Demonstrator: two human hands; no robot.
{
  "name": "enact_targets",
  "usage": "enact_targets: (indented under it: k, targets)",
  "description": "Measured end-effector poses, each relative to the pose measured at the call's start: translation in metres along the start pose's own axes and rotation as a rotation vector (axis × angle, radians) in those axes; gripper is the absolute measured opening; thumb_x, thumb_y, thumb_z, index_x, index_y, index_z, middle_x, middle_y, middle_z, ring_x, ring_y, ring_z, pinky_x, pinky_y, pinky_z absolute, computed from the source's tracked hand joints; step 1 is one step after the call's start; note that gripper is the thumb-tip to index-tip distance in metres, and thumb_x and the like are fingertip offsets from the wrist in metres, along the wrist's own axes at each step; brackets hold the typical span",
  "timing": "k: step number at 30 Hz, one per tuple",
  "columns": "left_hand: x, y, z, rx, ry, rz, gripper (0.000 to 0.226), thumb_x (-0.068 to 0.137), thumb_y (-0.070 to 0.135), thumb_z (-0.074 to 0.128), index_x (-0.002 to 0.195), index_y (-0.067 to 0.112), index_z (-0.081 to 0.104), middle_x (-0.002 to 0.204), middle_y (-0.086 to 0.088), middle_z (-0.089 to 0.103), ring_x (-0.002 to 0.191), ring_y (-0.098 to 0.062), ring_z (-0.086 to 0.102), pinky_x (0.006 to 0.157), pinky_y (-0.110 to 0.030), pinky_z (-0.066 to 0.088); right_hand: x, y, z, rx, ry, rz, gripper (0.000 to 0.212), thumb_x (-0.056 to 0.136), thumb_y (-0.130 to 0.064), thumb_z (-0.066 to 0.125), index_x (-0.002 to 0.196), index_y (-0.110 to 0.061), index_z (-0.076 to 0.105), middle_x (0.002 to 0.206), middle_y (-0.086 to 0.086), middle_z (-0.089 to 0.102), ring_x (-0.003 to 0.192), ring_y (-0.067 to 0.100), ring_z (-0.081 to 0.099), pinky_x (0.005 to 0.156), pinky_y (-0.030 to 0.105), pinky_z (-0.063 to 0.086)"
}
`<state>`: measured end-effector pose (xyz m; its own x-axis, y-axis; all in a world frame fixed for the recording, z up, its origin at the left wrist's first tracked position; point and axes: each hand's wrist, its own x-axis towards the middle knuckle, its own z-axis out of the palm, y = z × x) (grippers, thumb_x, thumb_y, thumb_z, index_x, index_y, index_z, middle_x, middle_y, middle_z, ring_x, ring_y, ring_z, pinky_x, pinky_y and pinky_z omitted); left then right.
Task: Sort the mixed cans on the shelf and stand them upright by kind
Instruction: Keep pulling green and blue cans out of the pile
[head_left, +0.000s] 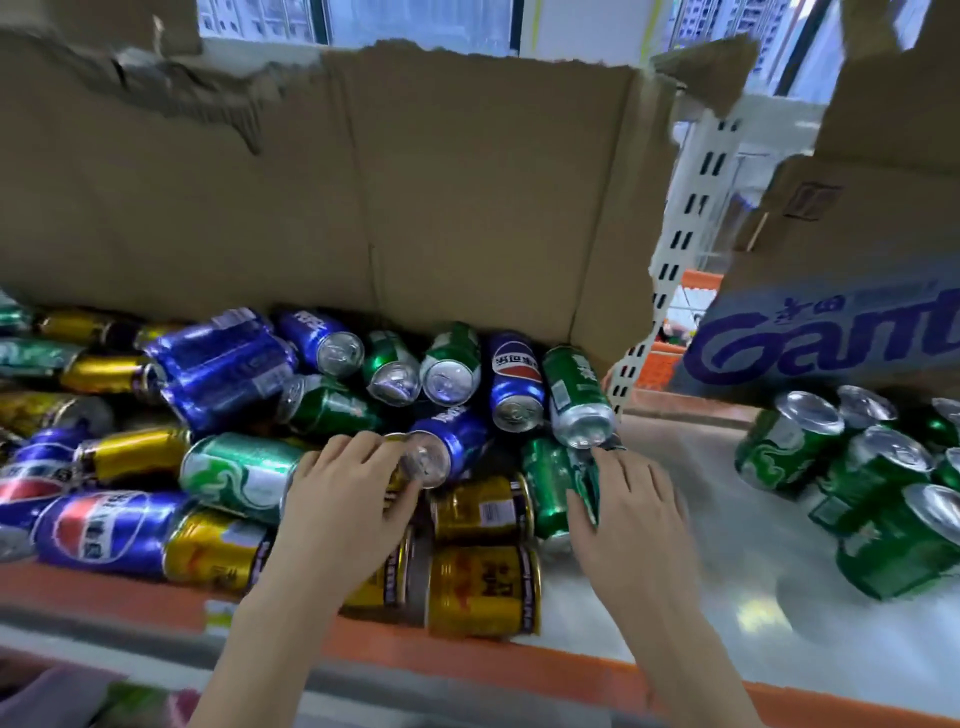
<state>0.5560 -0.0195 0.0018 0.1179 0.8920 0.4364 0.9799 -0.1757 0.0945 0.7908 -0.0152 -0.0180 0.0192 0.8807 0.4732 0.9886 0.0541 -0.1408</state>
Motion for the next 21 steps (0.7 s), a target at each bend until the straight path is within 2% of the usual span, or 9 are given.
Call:
enact_targets:
  k: [4,7,10,11,13,15,21]
  targets:
    - [0.002,-0.015,0.005,-0.043,0.039,0.013,0.031,0.067,0.025,0.082,0.092,0.012,0.070,0.082,-0.001,0.065,0.072,-0.027,0.063,0.063,-0.037,0.052,0.008,-0.024,0.009,0.002,-0.056,0.005,0.049,0.061,-0.024,0.082,0.104,-0.006,0.066,0.097,0.013,0.066,0.088,0.033,0.064,0.074,0.043,0.053]
    - [0.007,-0.015,0.008,-0.042,0.062,0.027,0.033,0.064,0.026,0.083,0.092,0.014,0.070,0.082,0.000,0.066,0.072,-0.025,0.064,0.062,-0.036,0.051,0.018,-0.029,0.010,0.005,-0.072,-0.004,0.052,0.063,-0.029,0.082,0.108,-0.009,0.065,0.102,0.013,0.065,0.092,0.032,0.063,0.075,0.043,0.053]
    - [0.013,-0.014,0.010,-0.053,0.069,0.018,0.027,0.069,0.029,0.079,0.091,0.017,0.070,0.084,0.003,0.066,0.074,-0.023,0.064,0.064,-0.036,0.051,0.033,-0.023,0.004,-0.068,-0.069,-0.030,0.056,0.068,-0.038,0.078,0.115,-0.012,0.061,0.114,0.015,0.061,0.102,0.033,0.060,0.079,0.044,0.051]
    - [0.015,-0.014,0.011,-0.053,0.071,0.014,0.026,0.071,0.030,0.077,0.092,0.017,0.070,0.085,0.003,0.066,0.075,-0.023,0.064,0.065,-0.036,0.051,0.039,-0.020,0.000,-0.111,-0.086,-0.037,0.060,0.073,-0.044,0.073,0.123,-0.014,0.056,0.124,0.015,0.056,0.113,0.033,0.054,0.086,0.044,0.048]
    - [0.019,-0.013,0.012,-0.054,0.071,-0.001,0.028,0.070,0.029,0.079,0.094,0.017,0.070,0.087,0.002,0.067,0.077,-0.024,0.064,0.068,-0.037,0.051,0.054,-0.013,-0.002,-0.161,-0.178,-0.028,0.069,0.086,-0.055,0.053,0.142,-0.019,0.031,0.146,0.012,0.033,0.135,0.029,0.030,0.105,0.041,0.033]
    - [0.020,-0.012,0.011,-0.043,0.075,-0.014,0.030,0.069,0.029,0.080,0.094,0.016,0.070,0.088,0.002,0.067,0.079,-0.024,0.065,0.069,-0.037,0.051,0.067,-0.008,0.002,-0.176,-0.235,-0.026,0.076,0.089,-0.059,0.044,0.147,-0.021,0.014,0.152,0.011,0.018,0.140,0.029,0.017,0.111,0.040,0.021]
    - [0.020,-0.013,0.006,-0.019,0.091,-0.043,0.031,0.070,0.035,0.079,0.094,0.017,0.071,0.089,0.003,0.068,0.080,-0.021,0.066,0.069,-0.036,0.052,0.090,-0.015,0.019,-0.108,-0.299,-0.018,0.091,0.079,-0.065,0.055,0.146,-0.019,0.015,0.148,0.012,0.023,0.136,0.032,0.025,0.107,0.041,0.030]
